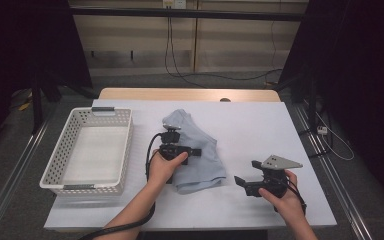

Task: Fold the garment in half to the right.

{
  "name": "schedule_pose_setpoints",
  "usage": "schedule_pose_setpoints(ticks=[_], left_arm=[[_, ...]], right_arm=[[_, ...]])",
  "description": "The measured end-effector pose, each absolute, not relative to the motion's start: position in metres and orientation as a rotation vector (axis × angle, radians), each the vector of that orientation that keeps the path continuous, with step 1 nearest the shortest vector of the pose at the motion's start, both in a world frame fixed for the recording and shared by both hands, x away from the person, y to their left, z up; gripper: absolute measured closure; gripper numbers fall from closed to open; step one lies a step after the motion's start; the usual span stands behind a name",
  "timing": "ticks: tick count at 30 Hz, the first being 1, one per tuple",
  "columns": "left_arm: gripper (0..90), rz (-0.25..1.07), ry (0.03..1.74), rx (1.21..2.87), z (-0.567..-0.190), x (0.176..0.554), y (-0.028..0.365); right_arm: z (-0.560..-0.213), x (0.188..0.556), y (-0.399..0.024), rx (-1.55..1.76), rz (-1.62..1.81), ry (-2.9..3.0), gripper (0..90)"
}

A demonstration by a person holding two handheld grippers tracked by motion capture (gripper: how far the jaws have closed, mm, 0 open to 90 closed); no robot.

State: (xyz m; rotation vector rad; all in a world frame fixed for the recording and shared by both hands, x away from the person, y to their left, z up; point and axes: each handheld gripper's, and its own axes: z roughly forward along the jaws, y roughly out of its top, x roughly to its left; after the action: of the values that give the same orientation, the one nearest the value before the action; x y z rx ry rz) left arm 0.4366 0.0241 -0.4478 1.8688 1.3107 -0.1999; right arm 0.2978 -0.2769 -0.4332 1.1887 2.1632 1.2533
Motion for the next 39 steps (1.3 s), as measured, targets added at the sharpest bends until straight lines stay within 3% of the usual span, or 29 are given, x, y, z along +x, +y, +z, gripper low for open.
schedule_pose_setpoints(ticks=[2, 3, 8, 39], left_arm=[[47.5, -0.221, 1.331, 1.83, -0.447, 0.436, 0.023], [58.7, -0.238, 1.335, 1.812, -0.447, 0.436, 0.023], [70.9, -0.299, 1.35, 1.794, -0.445, 0.439, 0.028], [73.2, -0.219, 1.333, 2.059, -0.389, 0.449, 0.052]], right_arm=[[-0.433, 0.298, -0.277, 1.19, 1.251, 2.163, 11.8], [-0.433, 0.298, -0.277, 1.189, 1.251, 2.164, 11.7], [-0.433, 0.298, -0.279, 1.189, 1.255, 2.159, 11.7], [-0.434, 0.301, -0.274, 1.178, 1.278, 2.169, 9.3]])
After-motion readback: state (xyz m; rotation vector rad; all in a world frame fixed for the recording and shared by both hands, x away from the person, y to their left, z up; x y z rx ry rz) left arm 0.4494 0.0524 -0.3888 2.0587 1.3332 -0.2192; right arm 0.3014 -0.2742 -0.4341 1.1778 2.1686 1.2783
